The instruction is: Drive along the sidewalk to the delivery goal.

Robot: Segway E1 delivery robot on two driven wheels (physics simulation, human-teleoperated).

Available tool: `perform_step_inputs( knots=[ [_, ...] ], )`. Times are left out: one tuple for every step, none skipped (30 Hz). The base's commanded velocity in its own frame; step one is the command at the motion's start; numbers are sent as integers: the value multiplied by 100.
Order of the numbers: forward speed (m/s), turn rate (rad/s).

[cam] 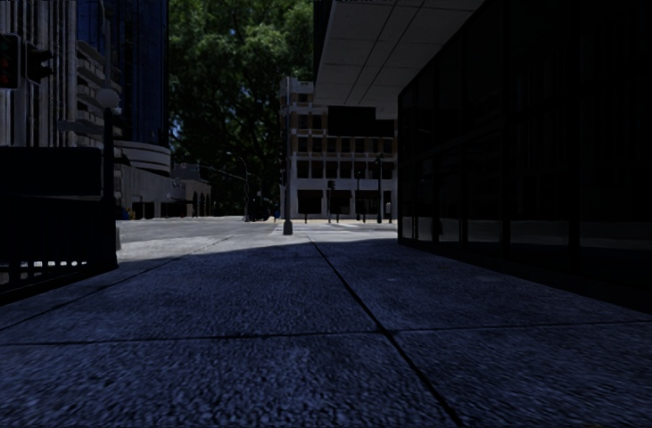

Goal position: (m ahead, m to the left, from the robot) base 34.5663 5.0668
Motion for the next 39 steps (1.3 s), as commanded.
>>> perform_step_inputs(
  knots=[
    [200,0],
    [200,0],
    [200,0],
    [200,0],
    [200,0],
    [200,0],
    [200,0],
    [200,0],
    [200,0],
    [200,0],
    [200,0],
    [200,0],
    [200,0],
    [200,0],
    [200,0],
    [200,0],
    [200,0],
    [200,0],
    [200,0],
    [200,0],
    [200,0],
    [200,0],
    [200,0],
    [200,0],
    [200,0],
    [200,0],
    [200,0],
    [200,0],
    [200,0],
    [200,0],
    [200,0],
    [200,0],
    [200,0],
    [200,0],
    [200,0],
    [200,0],
    [200,0],
    [200,0],
    [200,0]
  ],
)
